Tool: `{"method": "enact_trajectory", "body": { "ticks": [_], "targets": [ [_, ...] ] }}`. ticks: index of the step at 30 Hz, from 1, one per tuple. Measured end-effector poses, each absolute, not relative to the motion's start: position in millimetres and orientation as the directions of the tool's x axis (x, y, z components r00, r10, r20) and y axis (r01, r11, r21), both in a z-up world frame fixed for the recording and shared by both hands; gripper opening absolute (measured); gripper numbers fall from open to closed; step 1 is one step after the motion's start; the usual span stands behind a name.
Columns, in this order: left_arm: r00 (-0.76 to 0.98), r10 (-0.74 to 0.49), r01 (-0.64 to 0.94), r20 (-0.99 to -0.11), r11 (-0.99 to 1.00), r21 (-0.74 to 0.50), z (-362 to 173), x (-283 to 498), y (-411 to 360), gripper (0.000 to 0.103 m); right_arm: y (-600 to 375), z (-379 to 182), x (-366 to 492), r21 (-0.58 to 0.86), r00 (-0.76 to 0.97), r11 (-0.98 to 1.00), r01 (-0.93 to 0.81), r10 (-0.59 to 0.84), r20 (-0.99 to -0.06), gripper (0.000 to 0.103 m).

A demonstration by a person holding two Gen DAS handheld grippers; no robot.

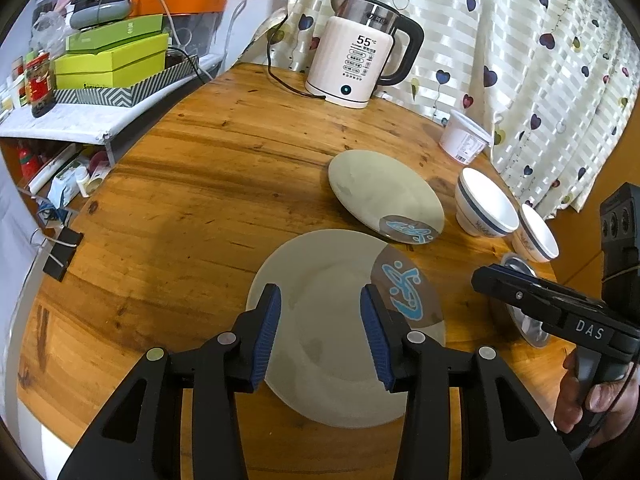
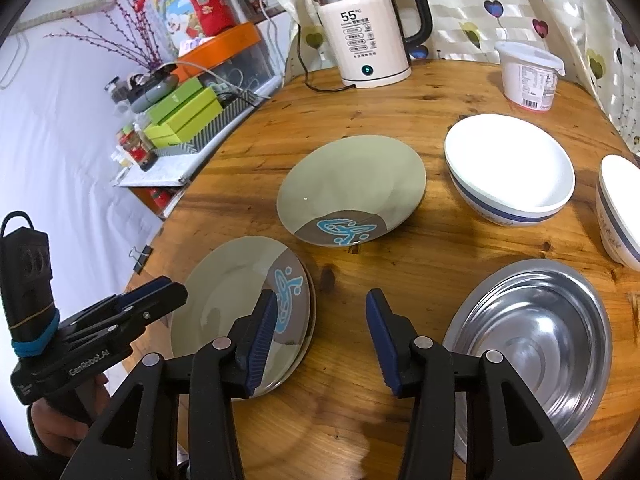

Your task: Organize plates and bowls

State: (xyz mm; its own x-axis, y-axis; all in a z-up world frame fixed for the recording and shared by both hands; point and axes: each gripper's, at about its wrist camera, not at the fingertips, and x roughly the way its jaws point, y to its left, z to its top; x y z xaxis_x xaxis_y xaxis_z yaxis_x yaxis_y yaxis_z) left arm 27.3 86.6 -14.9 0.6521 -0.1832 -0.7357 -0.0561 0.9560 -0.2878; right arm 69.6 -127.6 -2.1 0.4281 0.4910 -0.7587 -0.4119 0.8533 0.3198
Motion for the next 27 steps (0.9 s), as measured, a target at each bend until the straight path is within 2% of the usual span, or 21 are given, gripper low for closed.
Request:
{"method": "enact_trajectory", "body": {
  "ticks": [27],
  "targets": [
    [0.633, -0.235, 0.029, -0.737, 0.959, -0.282, -1, 80, 74, 0.043, -136, -2, 99, 0.329, 0.452, 0.888, -0.321, 0.449, -0.771, 0.046]
  ]
}}
